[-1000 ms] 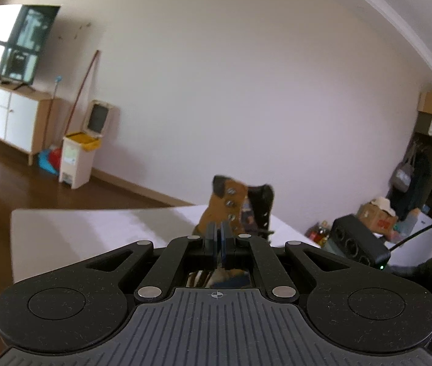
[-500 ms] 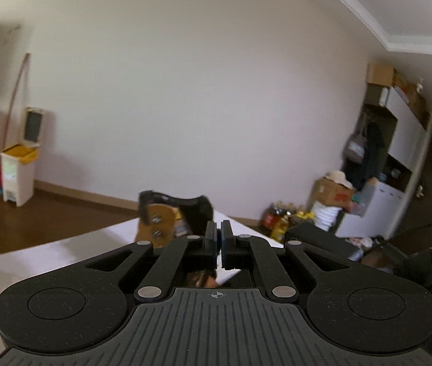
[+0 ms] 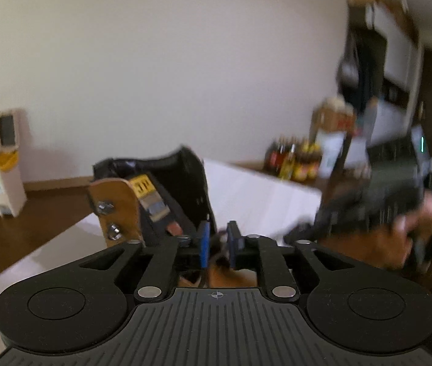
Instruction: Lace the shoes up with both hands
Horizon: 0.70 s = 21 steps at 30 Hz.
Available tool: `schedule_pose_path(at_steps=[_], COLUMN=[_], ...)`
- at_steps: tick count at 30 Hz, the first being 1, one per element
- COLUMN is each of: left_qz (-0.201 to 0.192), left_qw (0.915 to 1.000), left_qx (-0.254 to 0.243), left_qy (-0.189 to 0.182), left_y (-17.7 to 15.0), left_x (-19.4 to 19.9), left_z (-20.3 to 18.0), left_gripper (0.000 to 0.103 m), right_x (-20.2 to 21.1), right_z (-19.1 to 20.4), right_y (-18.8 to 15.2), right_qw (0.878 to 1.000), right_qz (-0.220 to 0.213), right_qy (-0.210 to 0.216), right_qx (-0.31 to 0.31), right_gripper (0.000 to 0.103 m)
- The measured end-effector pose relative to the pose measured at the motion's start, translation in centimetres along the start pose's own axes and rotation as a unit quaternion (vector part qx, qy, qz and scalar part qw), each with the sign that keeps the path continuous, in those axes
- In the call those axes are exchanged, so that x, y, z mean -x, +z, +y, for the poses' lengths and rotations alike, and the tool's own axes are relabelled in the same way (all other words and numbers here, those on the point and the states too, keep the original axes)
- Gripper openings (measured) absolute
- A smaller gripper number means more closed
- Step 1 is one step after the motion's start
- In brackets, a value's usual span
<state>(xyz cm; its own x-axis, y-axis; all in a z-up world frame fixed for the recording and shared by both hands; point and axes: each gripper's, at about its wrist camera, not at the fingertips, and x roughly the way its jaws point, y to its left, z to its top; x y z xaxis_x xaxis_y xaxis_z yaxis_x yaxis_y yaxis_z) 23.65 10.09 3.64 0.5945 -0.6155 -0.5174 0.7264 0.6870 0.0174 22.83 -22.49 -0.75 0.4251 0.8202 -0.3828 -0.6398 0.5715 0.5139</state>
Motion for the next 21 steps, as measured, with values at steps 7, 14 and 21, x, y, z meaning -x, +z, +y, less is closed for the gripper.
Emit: schedule_pose_path(at_steps=[7,14,21], left_qz=[0.031,0.025,0.023], left_qw=[0.9974,0.9952,0.9966], left_qx=[-0.037,0.01,-0.014], left_qy=[0.054,0.094,0.078], left_y=[-2.1,-3.7,-3.5], left_x=[3.0,6.7,6.7], left_z=[-1.8,-0.5,-1.3], left_gripper=[0.035,0.042,0.042], right_x=[-2.5,-8.8,-8.0], right_z=[6.2,12.5,12.0], right_y=[0.0,-4.9,-6.4], right_qw=[0.943,0.832,0.867], right_qz=[0.052,0.093,0.09], right_qy=[-0.109,-0.071,-0.027], right_qx=[0.309,0.543,0.488], right_gripper=[0.004,0.01,0.035])
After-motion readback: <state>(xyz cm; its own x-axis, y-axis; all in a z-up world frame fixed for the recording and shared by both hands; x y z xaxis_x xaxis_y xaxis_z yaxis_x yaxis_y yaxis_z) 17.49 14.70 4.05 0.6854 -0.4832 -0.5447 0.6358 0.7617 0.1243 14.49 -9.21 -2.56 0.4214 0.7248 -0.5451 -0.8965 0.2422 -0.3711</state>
